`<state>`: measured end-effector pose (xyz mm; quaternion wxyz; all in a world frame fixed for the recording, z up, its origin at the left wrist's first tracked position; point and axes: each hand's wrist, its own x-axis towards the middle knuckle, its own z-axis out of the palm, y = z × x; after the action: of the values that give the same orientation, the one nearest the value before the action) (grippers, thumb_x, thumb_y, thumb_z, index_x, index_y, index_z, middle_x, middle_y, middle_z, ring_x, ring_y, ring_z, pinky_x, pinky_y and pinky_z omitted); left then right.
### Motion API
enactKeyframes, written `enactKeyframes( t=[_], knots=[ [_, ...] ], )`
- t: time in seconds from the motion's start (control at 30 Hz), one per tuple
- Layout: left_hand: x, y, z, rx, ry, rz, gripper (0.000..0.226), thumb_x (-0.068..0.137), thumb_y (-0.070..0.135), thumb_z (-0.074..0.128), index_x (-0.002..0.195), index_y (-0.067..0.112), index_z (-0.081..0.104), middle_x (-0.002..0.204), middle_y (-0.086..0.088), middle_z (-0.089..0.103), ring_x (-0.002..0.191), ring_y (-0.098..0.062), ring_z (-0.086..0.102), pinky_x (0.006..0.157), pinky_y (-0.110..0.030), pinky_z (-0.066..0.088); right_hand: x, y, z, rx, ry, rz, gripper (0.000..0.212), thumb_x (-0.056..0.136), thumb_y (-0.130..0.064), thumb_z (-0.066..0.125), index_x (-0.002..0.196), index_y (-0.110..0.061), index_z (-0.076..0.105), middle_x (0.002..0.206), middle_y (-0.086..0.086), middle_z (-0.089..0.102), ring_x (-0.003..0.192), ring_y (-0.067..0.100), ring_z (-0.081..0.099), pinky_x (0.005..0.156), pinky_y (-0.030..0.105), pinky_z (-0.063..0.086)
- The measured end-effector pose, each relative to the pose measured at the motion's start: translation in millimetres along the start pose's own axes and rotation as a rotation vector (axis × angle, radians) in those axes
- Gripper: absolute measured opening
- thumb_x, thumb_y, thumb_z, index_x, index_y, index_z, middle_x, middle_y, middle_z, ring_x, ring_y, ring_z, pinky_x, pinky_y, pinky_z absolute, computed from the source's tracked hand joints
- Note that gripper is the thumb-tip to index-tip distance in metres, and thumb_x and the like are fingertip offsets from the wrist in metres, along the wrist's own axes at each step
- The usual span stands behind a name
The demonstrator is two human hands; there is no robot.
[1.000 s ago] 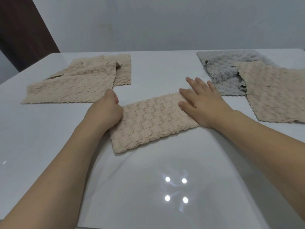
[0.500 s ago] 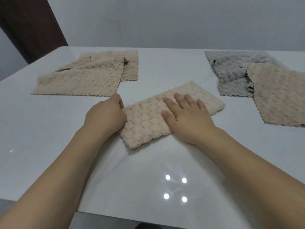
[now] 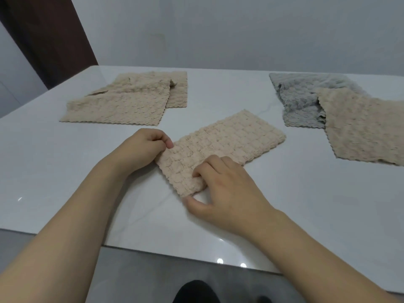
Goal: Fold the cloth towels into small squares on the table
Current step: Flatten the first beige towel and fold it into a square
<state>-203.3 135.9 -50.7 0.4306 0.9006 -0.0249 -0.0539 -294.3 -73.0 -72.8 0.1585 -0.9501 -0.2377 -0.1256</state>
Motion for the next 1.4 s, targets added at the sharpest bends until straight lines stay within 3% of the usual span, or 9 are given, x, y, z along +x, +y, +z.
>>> enactKeyframes(
  t=[0.1, 0.23, 0.3, 0.47, 0.6, 0.87, 1.0, 1.2, 1.4],
  knots=[
    [-8.8, 5.5, -12.7, -0.133, -0.178, -0.059, 0.036, 0.072, 0.0, 0.05, 0.099, 0.009, 0.072, 0.081, -0.016, 0.065, 0.064, -0.024, 0.054, 0.048, -0.02, 0.043, -1.6, -1.0, -1.7, -0.058, 0.028, 0.023, 0.048, 0.074, -0.067, 0.048, 0.092, -0.022, 0.056, 0.093, -0.007, 0.051, 0.086, 0.015, 0.046, 0.077, 0.031, 0.041],
    [-21.9, -3.2, -20.7, -0.097, -0.313, -0.004, 0.047, 0.073, -0.006, 0.053, 0.112, 0.015, 0.07, 0.107, -0.004, 0.073, 0.096, -0.016, 0.067, 0.085, -0.025, 0.05, -8.3, 5.6, -1.5, -0.048, 0.114, -0.025, 0.025, 0.078, -0.041, 0.055, 0.079, -0.015, 0.055, 0.08, -0.001, 0.051, 0.072, 0.02, 0.046, 0.063, 0.037, 0.045],
    [-25.4, -4.4, -15.1, -0.027, -0.275, 0.031, 0.041, 0.087, -0.012, 0.055, 0.109, 0.019, 0.071, 0.1, -0.001, 0.072, 0.089, -0.013, 0.064, 0.083, -0.025, 0.046, -13.4, 10.9, -4.7, -0.047, 0.082, -0.039, 0.017, 0.078, -0.031, 0.054, 0.08, -0.014, 0.056, 0.08, -0.001, 0.052, 0.071, 0.02, 0.045, 0.063, 0.038, 0.045],
    [-31.8, -1.3, -5.2, -0.066, -0.186, 0.146, 0.008, 0.086, 0.018, 0.068, 0.091, 0.018, 0.074, 0.089, -0.004, 0.073, 0.079, -0.014, 0.063, 0.076, -0.027, 0.047, -22.3, 21.1, -23.2, 0.036, -0.034, -0.028, 0.039, 0.08, -0.03, 0.05, 0.118, -0.024, 0.051, 0.105, -0.008, 0.056, 0.094, 0.015, 0.049, 0.082, 0.032, 0.045],
    [-40.8, 5.9, 2.2, -0.215, -0.136, 0.135, 0.039, 0.082, 0.039, 0.063, 0.091, 0.001, 0.062, 0.076, -0.007, 0.058, 0.066, -0.017, 0.049, 0.058, -0.024, 0.04, -29.0, 30.0, -34.4, 0.217, -0.083, 0.093, 0.059, 0.082, -0.039, 0.059, 0.137, -0.033, 0.037, 0.121, -0.015, 0.053, 0.111, 0.007, 0.047, 0.094, 0.028, 0.043],
    [-54.8, 21.3, 16.8, -0.249, -0.261, 0.219, 0.034, 0.077, 0.027, 0.076, 0.108, 0.021, 0.064, 0.102, 0.0, 0.066, 0.09, -0.013, 0.064, 0.084, -0.024, 0.047, -35.4, 39.9, -44.8, 0.142, -0.01, 0.103, 0.025, 0.098, -0.046, 0.041, 0.104, -0.023, 0.048, 0.076, -0.005, 0.06, 0.073, 0.02, 0.053, 0.067, 0.037, 0.043],
    [-56.9, 35.3, 17.2, -0.221, -0.189, 0.293, 0.012, 0.085, 0.015, 0.075, 0.096, 0.012, 0.069, 0.085, 0.002, 0.069, 0.081, -0.012, 0.063, 0.073, -0.014, 0.047, -35.4, 48.4, -50.8, 0.256, 0.024, 0.159, 0.021, 0.101, -0.045, 0.034, 0.106, -0.029, 0.046, 0.068, -0.003, 0.059, 0.067, 0.019, 0.055, 0.064, 0.035, 0.043],
    [-62.5, 47.4, 20.9, -0.024, -0.308, 0.301, 0.056, 0.072, 0.026, 0.083, 0.122, 0.038, 0.061, 0.111, 0.02, 0.067, 0.096, 0.002, 0.065, 0.08, -0.008, 0.046, -34.6, 55.2, -51.0, 0.263, 0.052, 0.212, 0.023, 0.103, -0.038, 0.033, 0.089, -0.025, 0.045, 0.059, -0.002, 0.051, 0.06, 0.02, 0.051, 0.056, 0.034, 0.037],
    [-60.1, 45.1, 20.6, -0.043, -0.196, 0.391, 0.034, 0.087, 0.037, 0.072, 0.116, 0.038, 0.056, 0.114, 0.012, 0.064, 0.091, -0.02, 0.062, 0.083, -0.037, 0.052, -32.9, 62.2, -53.8, 0.347, 0.063, 0.244, 0.022, 0.102, -0.035, 0.035, 0.089, -0.023, 0.048, 0.059, -0.006, 0.051, 0.06, 0.013, 0.05, 0.057, 0.027, 0.037]
  ],
)
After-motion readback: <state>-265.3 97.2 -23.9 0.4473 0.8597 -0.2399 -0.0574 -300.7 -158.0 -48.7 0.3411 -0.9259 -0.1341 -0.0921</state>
